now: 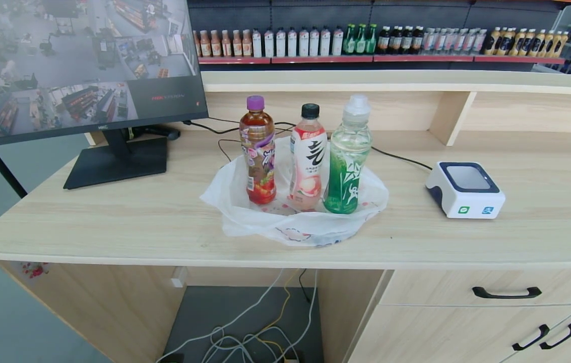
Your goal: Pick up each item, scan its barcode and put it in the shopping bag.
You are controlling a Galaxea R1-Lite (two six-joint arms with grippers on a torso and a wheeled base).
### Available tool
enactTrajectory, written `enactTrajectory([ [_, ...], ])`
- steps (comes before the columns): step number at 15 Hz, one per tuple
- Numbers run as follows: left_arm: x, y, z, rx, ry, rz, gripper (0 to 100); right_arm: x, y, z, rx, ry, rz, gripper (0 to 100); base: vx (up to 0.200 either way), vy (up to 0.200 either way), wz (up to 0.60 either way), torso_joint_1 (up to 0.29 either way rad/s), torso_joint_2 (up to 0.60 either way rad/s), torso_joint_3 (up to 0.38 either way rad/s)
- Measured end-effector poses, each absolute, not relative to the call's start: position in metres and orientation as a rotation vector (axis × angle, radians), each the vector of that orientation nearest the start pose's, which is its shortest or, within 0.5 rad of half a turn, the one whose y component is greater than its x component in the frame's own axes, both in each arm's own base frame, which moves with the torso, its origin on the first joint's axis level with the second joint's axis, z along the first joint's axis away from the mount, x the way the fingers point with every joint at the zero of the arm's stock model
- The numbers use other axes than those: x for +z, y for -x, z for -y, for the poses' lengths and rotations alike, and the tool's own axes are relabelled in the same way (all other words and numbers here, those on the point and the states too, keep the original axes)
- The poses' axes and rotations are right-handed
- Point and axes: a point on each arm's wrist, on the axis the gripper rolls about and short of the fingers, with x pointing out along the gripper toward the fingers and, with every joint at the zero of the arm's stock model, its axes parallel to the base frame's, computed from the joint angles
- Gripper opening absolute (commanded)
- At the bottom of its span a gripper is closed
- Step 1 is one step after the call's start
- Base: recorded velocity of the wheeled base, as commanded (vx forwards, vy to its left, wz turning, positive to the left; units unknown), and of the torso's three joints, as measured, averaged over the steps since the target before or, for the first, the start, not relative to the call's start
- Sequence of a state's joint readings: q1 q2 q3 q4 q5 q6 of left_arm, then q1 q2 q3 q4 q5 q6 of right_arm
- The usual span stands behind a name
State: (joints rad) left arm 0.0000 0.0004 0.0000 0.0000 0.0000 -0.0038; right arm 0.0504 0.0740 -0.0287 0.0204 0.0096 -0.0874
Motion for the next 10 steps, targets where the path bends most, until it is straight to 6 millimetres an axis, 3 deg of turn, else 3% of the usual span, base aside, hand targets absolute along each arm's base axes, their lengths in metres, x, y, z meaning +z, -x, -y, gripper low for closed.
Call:
enactTrajectory([
  [2,0.0755,0.0228,0.0000,0.000,0.005,0.000,100,0.0826,0.0188,0.0008,0.066,0.088,-0.068,100,0.000,0.000,0.00,0.000,0.00,0.000],
  [3,0.0755,0.0228,0.0000,0.000,0.005,0.000,100,0.0827,0.0188,0.0009,0.070,0.086,-0.068,100,-0.200,0.000,0.00,0.007,0.00,0.002],
  [10,0.0755,0.0228,0.0000,0.000,0.004,0.000,100,0.0824,0.0186,0.0010,0.072,0.049,-0.067,100,0.000,0.000,0.00,0.000,0.00,0.000],
])
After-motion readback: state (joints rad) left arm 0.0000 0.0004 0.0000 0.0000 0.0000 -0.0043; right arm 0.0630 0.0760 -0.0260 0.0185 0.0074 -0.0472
